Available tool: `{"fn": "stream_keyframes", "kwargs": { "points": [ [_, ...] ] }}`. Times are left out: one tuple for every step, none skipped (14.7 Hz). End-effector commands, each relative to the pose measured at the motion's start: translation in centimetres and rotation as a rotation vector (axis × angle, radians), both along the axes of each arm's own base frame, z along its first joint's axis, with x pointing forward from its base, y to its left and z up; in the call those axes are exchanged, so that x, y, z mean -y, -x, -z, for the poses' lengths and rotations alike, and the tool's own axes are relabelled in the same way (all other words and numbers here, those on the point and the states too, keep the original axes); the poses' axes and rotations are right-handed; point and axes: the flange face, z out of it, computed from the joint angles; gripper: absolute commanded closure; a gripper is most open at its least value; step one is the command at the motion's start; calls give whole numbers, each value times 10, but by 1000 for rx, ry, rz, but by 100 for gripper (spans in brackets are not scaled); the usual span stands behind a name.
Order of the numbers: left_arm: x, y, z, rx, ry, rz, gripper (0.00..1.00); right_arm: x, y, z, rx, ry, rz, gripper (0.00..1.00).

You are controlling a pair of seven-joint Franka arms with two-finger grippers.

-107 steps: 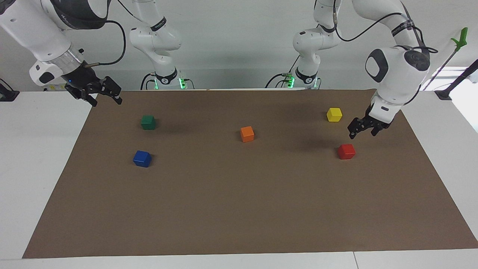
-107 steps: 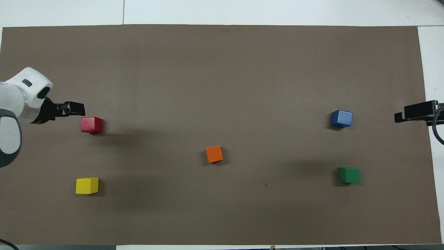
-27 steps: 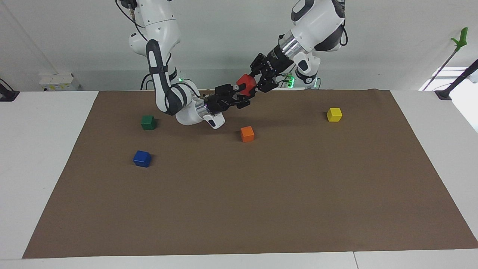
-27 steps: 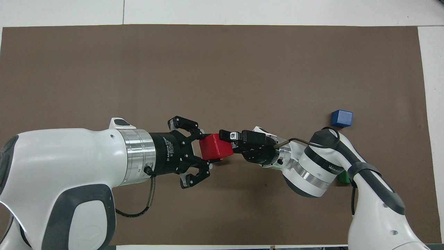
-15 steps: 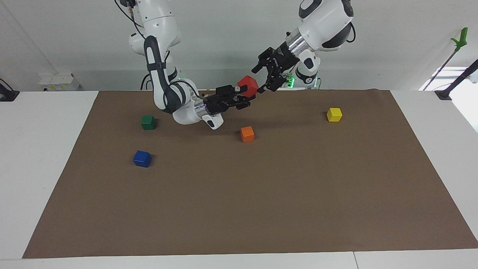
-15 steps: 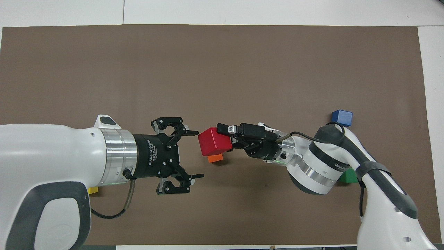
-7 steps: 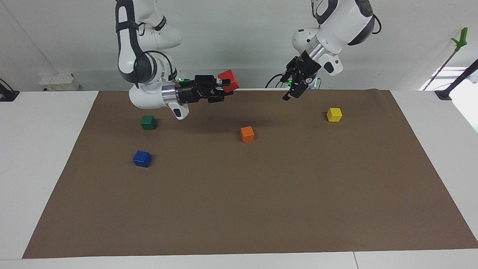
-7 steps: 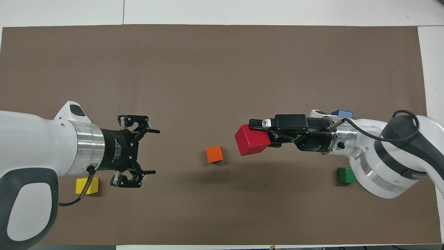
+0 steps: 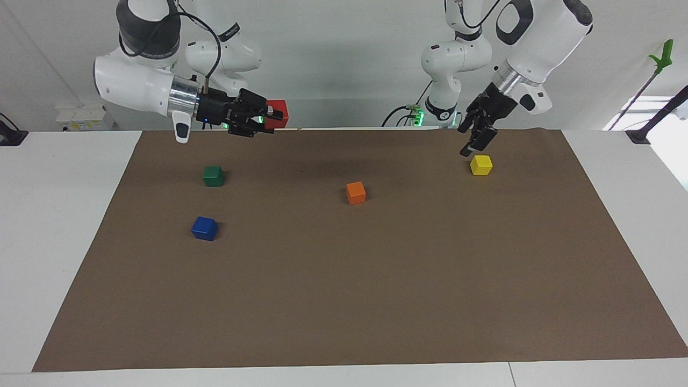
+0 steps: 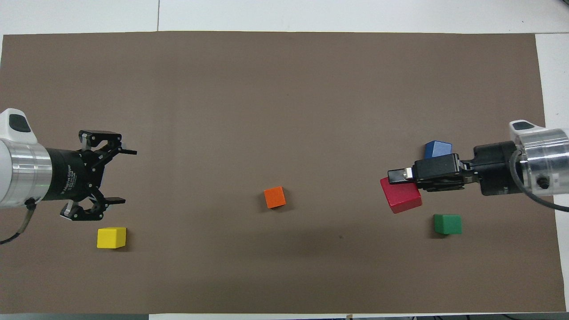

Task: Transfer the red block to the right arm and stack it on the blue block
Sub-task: 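Carry the red cube with the right gripper above the blue cube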

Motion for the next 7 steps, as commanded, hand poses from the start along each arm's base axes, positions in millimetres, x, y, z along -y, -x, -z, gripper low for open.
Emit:
{"fn": "stream_keyframes", "kwargs": {
  "points": [
    [-8,-7,-18,45,-103,100,0,32,2,-23,44,293,-50,100],
    [-20,-14,-25,61,-123,124,0,40,0,-26,63,407,-71,100],
    [-29,-16,-32,66,-145,171,0,48,-2,-27,76,489,-84,100],
    [-32,-20,-35,58,-168,258,0,54,-2,-24,81,556,-95,100],
    [-36,-21,-40,61,-195,358,0,58,-6,-23,106,630,-95,100],
    [-39,-23,-42,65,-210,455,0,62,-9,-21,133,718,-102,100],
    [-43,-26,-46,77,-222,517,0,66,-11,-18,149,783,-107,100]
  ]
}}
